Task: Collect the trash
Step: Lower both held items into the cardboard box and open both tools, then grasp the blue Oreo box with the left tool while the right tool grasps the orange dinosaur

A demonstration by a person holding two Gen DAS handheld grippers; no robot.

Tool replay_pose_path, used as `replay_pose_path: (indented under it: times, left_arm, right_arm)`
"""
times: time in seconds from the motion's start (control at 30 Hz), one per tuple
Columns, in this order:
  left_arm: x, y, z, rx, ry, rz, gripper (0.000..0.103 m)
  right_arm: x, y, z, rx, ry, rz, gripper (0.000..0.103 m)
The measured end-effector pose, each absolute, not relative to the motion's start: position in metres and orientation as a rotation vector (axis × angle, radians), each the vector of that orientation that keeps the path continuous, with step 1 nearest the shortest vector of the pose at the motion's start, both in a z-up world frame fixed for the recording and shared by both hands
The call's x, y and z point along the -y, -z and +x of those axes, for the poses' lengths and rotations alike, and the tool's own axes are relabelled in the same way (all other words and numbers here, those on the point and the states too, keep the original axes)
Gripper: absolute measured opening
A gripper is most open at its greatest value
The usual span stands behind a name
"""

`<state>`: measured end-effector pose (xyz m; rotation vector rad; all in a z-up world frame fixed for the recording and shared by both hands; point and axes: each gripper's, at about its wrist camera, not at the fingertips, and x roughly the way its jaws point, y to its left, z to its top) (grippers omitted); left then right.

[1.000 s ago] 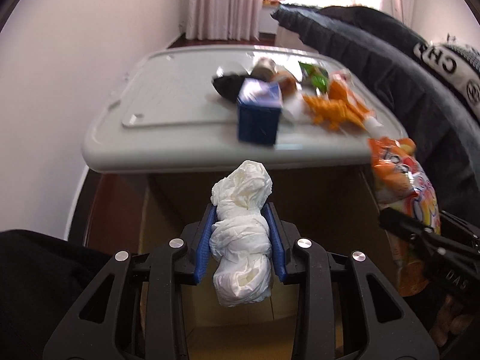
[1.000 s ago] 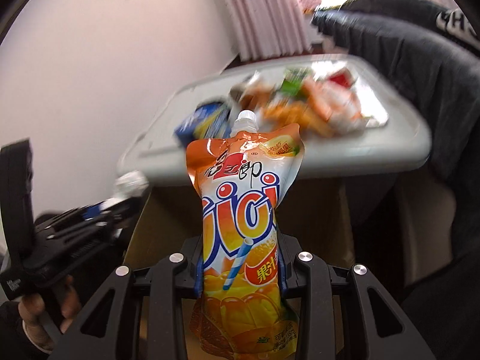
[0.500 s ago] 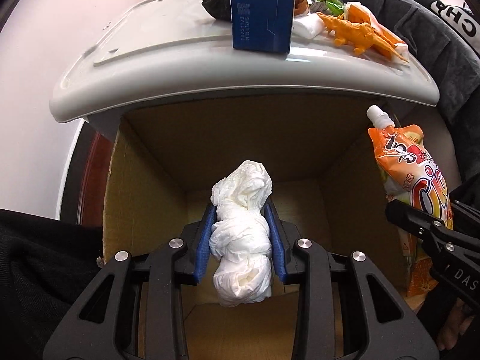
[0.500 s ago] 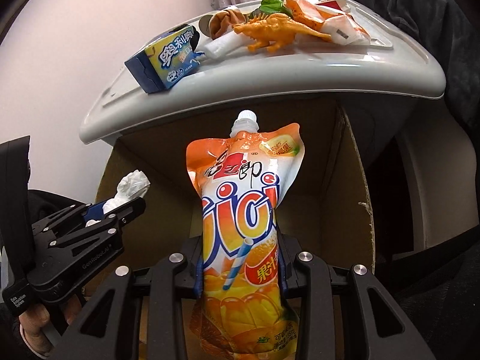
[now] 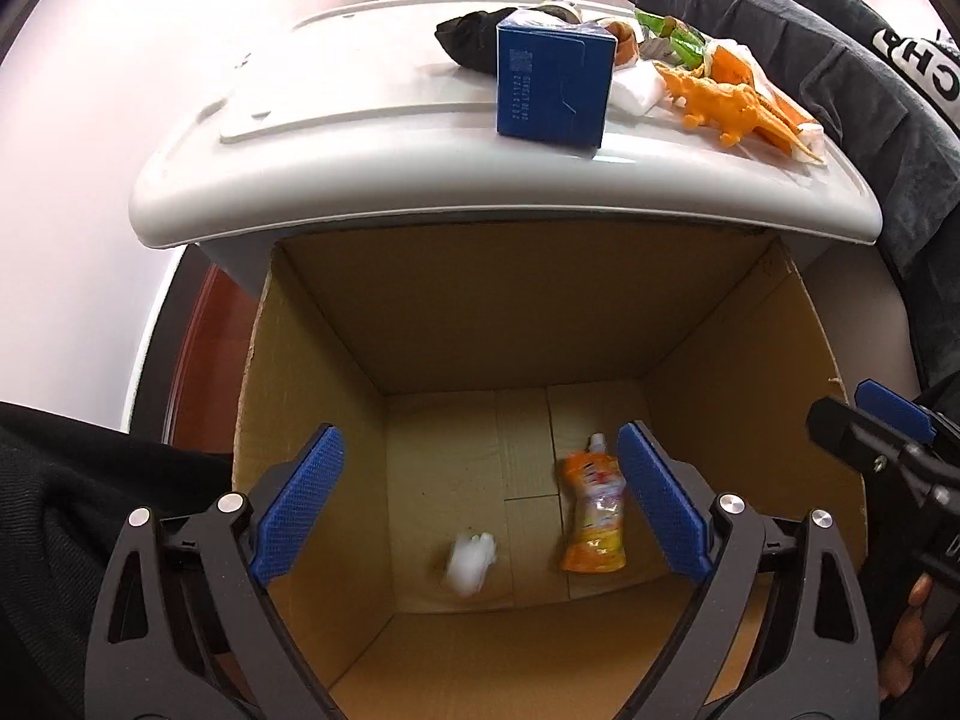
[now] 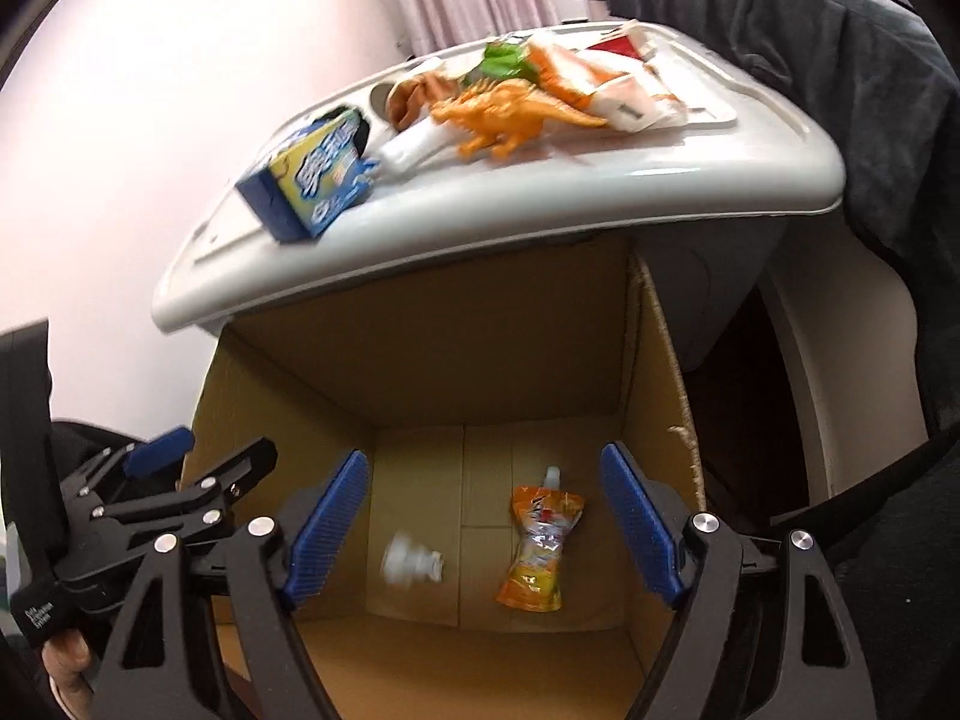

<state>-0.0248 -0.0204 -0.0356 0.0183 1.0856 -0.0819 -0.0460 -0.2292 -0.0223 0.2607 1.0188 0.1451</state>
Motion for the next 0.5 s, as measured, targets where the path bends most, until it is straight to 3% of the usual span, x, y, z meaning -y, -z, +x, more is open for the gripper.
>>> replay_pose_path:
  times: [0.5]
  left_arm:
    - [0.034,-0.021,0.03,-0.854,0.146,-0.077,0.09]
  right_arm:
    - [0.264,0.011,-0.055,-0.889,-0.002,0.337,0.079]
